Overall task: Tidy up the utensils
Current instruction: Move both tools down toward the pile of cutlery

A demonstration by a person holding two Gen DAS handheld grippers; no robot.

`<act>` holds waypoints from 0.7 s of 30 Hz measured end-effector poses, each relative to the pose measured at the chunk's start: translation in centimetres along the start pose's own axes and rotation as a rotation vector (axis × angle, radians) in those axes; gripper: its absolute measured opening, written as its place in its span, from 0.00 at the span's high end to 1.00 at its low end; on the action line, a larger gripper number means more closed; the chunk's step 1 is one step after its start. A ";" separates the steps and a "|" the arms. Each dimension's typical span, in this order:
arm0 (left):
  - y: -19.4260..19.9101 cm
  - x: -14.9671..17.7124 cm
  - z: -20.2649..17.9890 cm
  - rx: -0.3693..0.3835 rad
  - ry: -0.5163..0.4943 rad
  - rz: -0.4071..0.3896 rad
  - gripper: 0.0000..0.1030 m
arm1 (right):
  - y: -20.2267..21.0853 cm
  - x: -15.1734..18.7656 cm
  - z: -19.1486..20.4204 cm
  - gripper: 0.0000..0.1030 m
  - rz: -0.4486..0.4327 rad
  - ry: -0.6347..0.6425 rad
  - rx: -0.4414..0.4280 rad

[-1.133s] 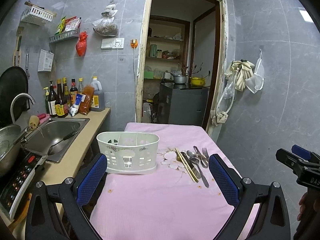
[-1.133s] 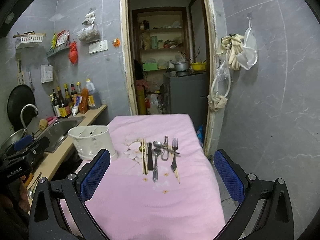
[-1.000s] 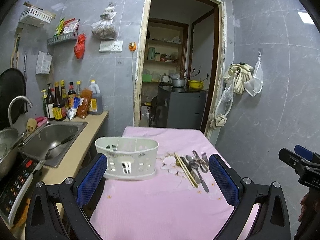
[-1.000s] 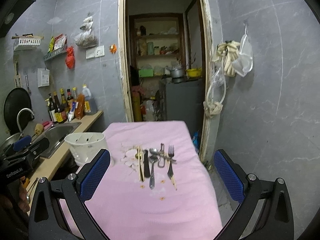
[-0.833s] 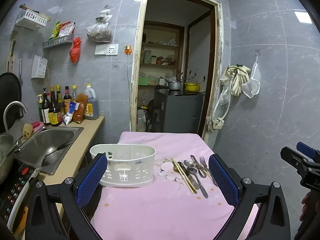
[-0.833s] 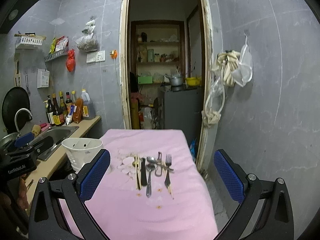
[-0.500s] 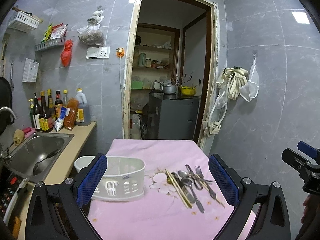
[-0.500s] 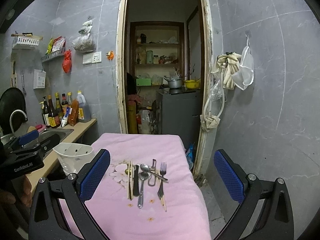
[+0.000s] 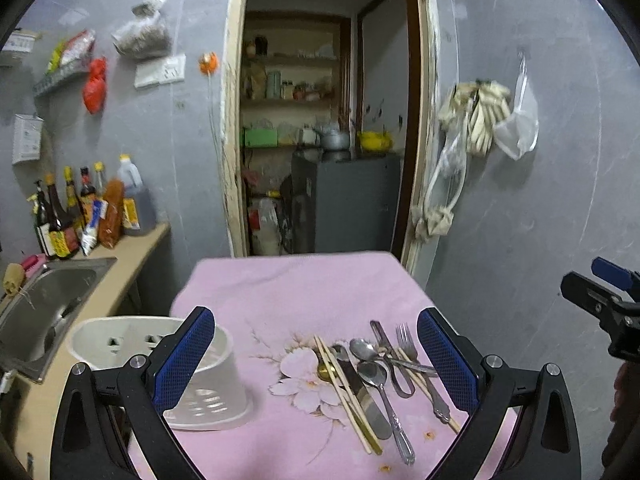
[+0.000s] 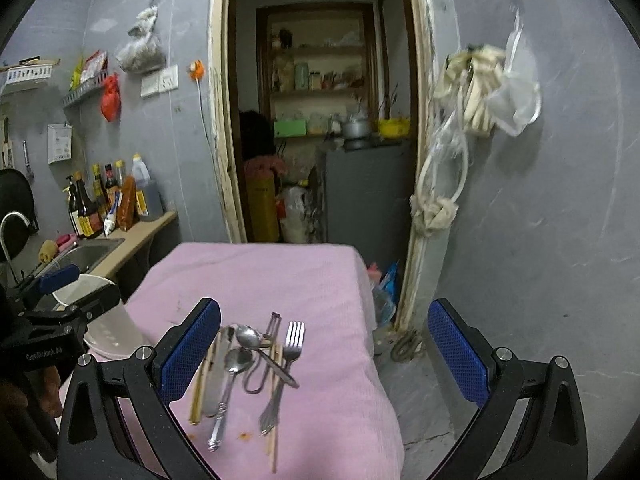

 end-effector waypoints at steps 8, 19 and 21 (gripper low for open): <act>-7.6 0.9 -1.7 -0.033 0.018 0.127 0.01 | -9.9 1.8 -2.0 0.01 0.134 0.013 -0.111; -15.3 3.2 -1.1 -0.032 0.106 0.283 0.27 | -19.9 5.0 -1.5 0.35 0.313 -0.020 -0.276; -16.3 3.6 -0.8 -0.030 0.132 0.307 0.34 | -21.1 5.5 -0.9 0.40 0.327 -0.026 -0.309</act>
Point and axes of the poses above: each gripper's, at about its wrist camera, not at the fingertips, and y roughly against the way its jaws point, z to its left, x to its underside, the point moved 3 cm from there along -y, roughly the way its jaws point, and after that the axes turned 4 degrees about z, right-handed, at the moved point
